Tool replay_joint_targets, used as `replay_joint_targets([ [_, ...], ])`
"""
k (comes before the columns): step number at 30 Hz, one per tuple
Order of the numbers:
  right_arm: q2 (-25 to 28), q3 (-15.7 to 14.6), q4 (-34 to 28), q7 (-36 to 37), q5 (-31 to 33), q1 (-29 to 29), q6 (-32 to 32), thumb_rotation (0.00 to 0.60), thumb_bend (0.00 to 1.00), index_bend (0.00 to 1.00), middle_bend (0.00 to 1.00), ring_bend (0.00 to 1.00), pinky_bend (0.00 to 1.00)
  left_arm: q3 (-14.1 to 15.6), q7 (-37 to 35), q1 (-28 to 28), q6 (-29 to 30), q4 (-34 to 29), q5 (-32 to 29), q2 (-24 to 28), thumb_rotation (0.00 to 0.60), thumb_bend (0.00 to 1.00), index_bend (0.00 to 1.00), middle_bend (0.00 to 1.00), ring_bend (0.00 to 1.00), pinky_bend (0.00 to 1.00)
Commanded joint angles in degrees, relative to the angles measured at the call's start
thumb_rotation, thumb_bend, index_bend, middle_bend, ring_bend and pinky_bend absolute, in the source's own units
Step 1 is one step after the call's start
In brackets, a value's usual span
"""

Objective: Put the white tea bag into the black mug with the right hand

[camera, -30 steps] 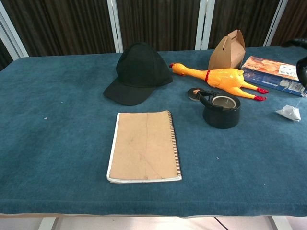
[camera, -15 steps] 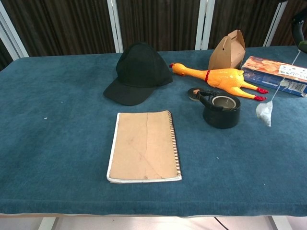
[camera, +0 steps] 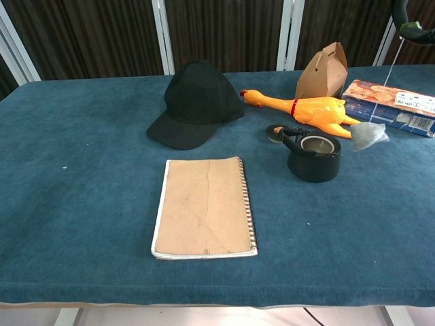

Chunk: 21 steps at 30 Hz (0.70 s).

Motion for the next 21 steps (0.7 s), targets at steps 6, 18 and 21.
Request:
replay_joint_targets([
  [6, -3.44, 1.83, 1.81, -4.13, 8.56, 5.91, -2.22, 0.6, 0.44, 0.64, 0.01, 0.0, 0.0, -0.31, -0.35, -0.27, -0.67, -0.1, -0.82, 0.17, 0.6, 0.03, 0.0, 0.0, 0.0, 0.09],
  [18, -8.82, 0.55, 4.04, -10.27, 14.39, 11.58, -1.22, 0.6, 0.44, 0.64, 0.01, 0.0, 0.0, -0.48, -2.47, -0.3, -0.11, 0.39, -0.78, 0.73, 0.6, 0.03, 0.0, 0.0, 0.0, 0.09],
  [21, -9.86, 0.15, 4.55, -10.92, 15.14, 12.48, -0.87, 0.6, 0.44, 0.64, 0.02, 0.0, 0.0, -0.52, -3.0, -0.24, 0.15, 0.56, -0.74, 0.85, 0.6, 0.03, 0.0, 0.0, 0.0, 0.09],
])
